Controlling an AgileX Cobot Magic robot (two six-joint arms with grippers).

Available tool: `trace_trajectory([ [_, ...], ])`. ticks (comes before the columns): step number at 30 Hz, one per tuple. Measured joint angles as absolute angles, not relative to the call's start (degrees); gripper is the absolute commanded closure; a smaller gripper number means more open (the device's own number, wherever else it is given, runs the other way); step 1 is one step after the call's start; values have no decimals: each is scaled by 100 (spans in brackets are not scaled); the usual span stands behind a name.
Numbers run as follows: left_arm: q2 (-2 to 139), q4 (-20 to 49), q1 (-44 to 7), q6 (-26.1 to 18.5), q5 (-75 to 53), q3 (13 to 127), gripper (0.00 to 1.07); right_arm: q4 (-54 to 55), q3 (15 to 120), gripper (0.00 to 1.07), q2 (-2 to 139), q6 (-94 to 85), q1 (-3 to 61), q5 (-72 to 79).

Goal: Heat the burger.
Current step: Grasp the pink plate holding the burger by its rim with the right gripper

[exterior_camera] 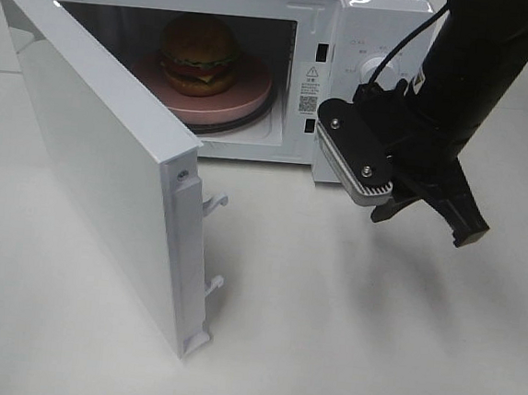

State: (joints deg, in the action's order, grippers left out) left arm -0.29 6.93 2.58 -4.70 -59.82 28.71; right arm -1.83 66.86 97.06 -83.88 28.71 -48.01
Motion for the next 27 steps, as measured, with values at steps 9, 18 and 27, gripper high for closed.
trace_trajectory([
  [9, -29, 693, 258, -470, -5982, 2871, 7, -498, 6686, 27, 9706, -8159, 3335, -3816],
  [18, -29, 693, 258, -470, -5982, 2871, 7, -539, 6686, 16, 9706, -7781, 3507, -3472],
  [27, -29, 693, 258, -470, -5982, 2871, 7, -584, 6686, 18, 9706, -7712, 3524, -2842],
])
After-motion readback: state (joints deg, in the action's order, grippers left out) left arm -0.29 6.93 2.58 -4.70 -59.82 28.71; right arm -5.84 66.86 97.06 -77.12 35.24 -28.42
